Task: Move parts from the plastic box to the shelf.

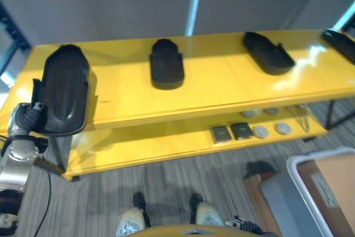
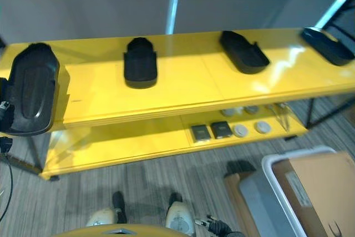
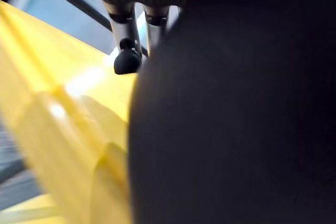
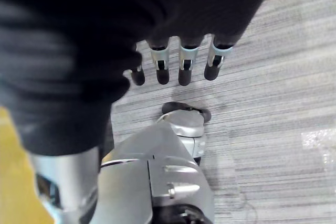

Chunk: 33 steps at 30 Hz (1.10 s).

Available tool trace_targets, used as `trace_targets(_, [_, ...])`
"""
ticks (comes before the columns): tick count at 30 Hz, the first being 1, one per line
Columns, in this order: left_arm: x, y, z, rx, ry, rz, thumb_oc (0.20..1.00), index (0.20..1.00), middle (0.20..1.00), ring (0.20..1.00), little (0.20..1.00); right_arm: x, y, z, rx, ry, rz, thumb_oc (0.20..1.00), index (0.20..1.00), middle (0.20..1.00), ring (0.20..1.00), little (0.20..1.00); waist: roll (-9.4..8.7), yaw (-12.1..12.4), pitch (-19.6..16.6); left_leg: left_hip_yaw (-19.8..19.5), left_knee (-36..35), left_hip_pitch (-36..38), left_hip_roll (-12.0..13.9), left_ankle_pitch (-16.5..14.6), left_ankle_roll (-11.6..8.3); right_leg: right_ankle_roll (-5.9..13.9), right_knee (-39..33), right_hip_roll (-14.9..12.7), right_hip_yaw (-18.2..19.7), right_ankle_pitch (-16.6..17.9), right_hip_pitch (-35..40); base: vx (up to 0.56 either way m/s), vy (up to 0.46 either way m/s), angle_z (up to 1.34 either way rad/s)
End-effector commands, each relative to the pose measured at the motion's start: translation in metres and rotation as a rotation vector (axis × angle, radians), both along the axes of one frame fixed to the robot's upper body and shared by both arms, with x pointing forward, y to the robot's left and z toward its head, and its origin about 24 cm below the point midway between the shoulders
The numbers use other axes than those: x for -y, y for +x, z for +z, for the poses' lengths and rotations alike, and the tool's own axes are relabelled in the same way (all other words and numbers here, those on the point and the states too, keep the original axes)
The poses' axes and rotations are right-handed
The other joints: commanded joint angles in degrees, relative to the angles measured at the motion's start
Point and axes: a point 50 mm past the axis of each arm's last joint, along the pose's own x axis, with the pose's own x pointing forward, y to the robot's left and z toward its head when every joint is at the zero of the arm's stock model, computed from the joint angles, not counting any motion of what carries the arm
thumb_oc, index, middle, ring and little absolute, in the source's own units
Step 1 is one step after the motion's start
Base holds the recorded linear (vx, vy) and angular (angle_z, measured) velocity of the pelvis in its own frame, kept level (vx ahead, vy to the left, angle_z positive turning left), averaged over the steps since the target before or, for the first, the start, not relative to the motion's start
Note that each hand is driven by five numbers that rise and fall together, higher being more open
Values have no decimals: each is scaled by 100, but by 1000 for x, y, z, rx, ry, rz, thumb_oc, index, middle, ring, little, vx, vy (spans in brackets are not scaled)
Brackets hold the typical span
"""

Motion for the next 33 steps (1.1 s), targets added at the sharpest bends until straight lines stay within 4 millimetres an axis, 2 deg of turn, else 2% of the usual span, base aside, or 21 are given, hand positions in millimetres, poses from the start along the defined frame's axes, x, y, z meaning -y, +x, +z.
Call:
trace_targets(1, [-17, 26, 63, 188, 29, 29, 200, 200, 200, 200, 200, 18, 24, 12, 87, -37, 5, 1000, 1000, 1000, 1000, 1000, 206, -149, -25, -370, 63, 3, 611, 202, -179, 232, -859, -130, -226, 541, 565, -2, -65, 69])
trace_targets(5, [-24, 28, 63, 147, 12, 57, 200, 200, 200, 200, 200, 27, 23, 14, 88, -54, -39, 1000, 1000, 1000, 1000, 1000, 241, -201, -61, -303, -69, 150, 677, 211, -218, 229, -1023, -123, -317, 568, 658, 28, -24, 6])
trace_targets(11, [-43, 16, 56, 48, 20, 98, 200, 200, 200, 200, 200, 23, 18, 12, 65, -41, -17, 1000, 1000, 1000, 1000, 1000, 291, -271, -149, -217, -283, 481, 586, 149, -191, 285, -1163, -166, -359, 640, 790, 90, 23, -13])
trace_targets(15, [-42, 17, 54, 23, 24, 96, 200, 200, 200, 200, 200, 19, 11, 9, 41, -34, 4, 1000, 1000, 1000, 1000, 1000, 302, -301, -170, -201, -313, 539, 550, 113, -174, 313, -1152, -196, -345, 641, 791, 66, 41, 0])
trace_targets(21, [-39, 28, 66, -4, 74, 75, 200, 200, 200, 200, 200, 21, 3, 8, 12, -42, 25, 1000, 1000, 1000, 1000, 1000, 327, -388, -147, -147, -323, 554, 512, 54, -159, 362, -1135, -242, -305, 650, 719, 45, 43, 2])
trace_targets(25, [-42, 31, 57, -38, 39, 139, 200, 200, 200, 200, 200, 24, -2, 7, -13, -51, 36, 1000, 1000, 1000, 1000, 1000, 329, -465, -117, -32, -234, 484, 528, 2, -121, 385, -947, -305, -285, 559, 621, 72, 58, -3])
trace_targets(29, [-41, 36, 50, -55, 18, 179, 200, 200, 200, 200, 200, 24, -3, 7, -20, -54, 46, 1000, 1000, 1000, 1000, 1000, 301, -512, -29, -31, -81, 326, 523, -56, -88, 365, -755, -315, -207, 456, 473, 2, 37, -10])
trace_targets(33, [-37, 43, 51, -49, 23, 210, 200, 200, 200, 200, 200, 24, 6, 8, 11, -48, 56, 1000, 1000, 1000, 1000, 1000, 255, -550, 164, -45, 113, 84, 527, -85, -86, 339, -622, -321, -122, 401, 296, -60, 24, -4])
